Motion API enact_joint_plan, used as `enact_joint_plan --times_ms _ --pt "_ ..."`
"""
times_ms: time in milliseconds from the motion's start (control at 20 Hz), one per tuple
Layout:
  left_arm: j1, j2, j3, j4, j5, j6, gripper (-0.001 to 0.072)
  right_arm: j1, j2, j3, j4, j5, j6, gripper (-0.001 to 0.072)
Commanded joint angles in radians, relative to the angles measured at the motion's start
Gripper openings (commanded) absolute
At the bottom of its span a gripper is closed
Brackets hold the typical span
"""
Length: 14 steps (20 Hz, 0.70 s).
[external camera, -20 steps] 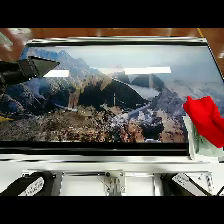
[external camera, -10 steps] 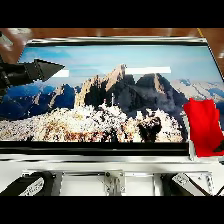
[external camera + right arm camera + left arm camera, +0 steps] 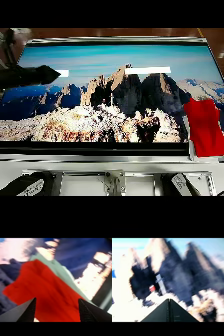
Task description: Fold the shirts.
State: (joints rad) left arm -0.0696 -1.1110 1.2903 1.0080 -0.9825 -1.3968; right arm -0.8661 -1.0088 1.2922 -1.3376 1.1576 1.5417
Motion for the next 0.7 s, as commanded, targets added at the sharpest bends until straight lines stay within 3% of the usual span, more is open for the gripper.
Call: enact_joint_plan --times_ms 0,50,100,200,300,650 --pt "-0.168 -0.103 0.078 0.596 -0.169 -0.334 0.0051 0.293 0.015 0.032 0.056 0.029 -0.032 0.0631" --pt "-0.212 -0.151 0.103 0.615 -0.233 -0.317 0.0204 0.408 -0.005 0.017 0.016 0.078 0.012 0.0633" --pt "-0.249 -0.2 0.125 0.607 -0.294 -0.3 0.0699 0.494 -0.029 0.003 0.0 0.107 0.059 0.0634" --pt "-0.291 -0.274 0.153 0.608 -0.424 -0.291 0.0694 0.613 -0.088 -0.002 -0.005 0.149 0.092 0.0679" --pt "-0.299 -0.301 0.153 0.608 -0.47 -0.291 0.0694 0.689 -0.12 -0.002 -0.016 0.168 0.057 0.0678" --pt "-0.299 -0.3 0.154 0.615 -0.417 -0.292 0.0691 0.779 -0.127 -0.002 0.032 0.167 0.055 0.0678"
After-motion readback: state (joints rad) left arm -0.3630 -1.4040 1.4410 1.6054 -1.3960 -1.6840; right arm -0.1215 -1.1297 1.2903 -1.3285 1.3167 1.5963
